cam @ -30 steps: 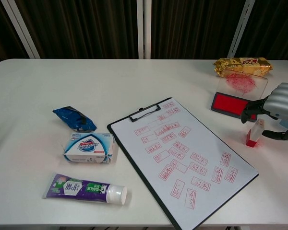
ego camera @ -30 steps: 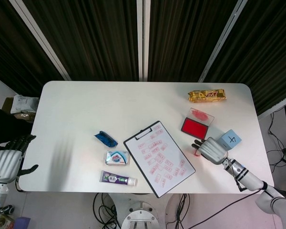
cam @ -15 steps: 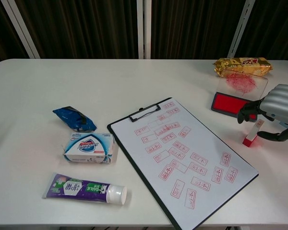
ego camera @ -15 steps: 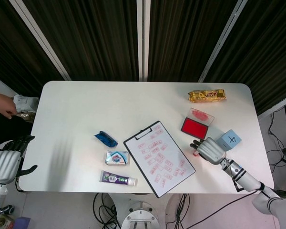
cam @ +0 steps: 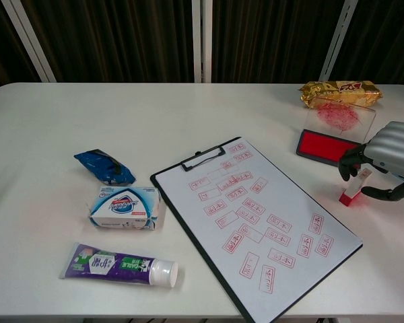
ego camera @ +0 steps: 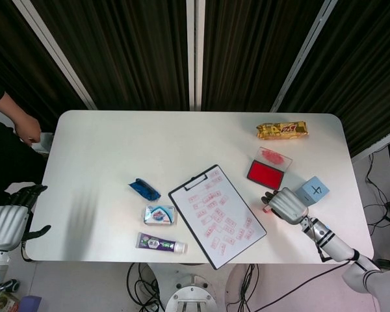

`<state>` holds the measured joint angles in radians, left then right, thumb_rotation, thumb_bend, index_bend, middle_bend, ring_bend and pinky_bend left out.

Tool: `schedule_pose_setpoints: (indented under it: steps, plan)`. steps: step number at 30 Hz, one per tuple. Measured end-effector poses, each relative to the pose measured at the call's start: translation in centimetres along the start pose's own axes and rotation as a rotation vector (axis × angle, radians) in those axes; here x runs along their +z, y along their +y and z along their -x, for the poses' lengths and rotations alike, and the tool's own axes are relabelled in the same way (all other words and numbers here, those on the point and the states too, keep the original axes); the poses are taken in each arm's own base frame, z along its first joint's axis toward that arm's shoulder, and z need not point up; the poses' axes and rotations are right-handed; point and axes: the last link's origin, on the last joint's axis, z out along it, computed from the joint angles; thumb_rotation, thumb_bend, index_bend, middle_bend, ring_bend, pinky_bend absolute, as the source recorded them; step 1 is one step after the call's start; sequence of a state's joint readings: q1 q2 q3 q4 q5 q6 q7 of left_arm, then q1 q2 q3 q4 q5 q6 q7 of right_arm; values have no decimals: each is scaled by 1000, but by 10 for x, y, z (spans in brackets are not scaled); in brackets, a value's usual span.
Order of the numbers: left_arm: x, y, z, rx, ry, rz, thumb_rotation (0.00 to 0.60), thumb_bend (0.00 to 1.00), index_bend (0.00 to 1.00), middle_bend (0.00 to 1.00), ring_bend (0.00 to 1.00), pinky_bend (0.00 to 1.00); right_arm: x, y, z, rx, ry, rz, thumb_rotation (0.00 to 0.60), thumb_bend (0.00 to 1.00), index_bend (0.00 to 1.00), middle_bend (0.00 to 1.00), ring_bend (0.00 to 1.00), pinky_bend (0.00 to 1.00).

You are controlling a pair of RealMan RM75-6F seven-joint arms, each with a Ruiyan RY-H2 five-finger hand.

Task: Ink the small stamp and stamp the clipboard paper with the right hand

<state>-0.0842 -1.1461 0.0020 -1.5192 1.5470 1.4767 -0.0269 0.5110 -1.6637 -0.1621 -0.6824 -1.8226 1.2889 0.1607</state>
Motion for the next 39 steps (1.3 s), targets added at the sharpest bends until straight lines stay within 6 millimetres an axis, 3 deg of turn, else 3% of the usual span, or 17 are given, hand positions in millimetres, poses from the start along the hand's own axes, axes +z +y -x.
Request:
schedule_pose_setpoints:
  steps: [13, 27, 39]
  plan:
    - [0, 0, 0, -3, 2, 1, 600, 0, 168, 165, 155, 250, 1, -2, 1, -3, 6, 0, 600, 272, 531, 512, 649, 894]
    - [1, 1, 0, -5, 0, 8, 600, 0, 168, 165, 156, 254, 5, 1, -10, 11, 67, 10, 600, 346, 679, 621, 675, 895]
    - [-1, -1, -2, -13, 11, 7, 600, 0, 168, 165, 155, 254, 42, 29, -33, 76, 69, 227, 600, 352, 754, 674, 698, 903]
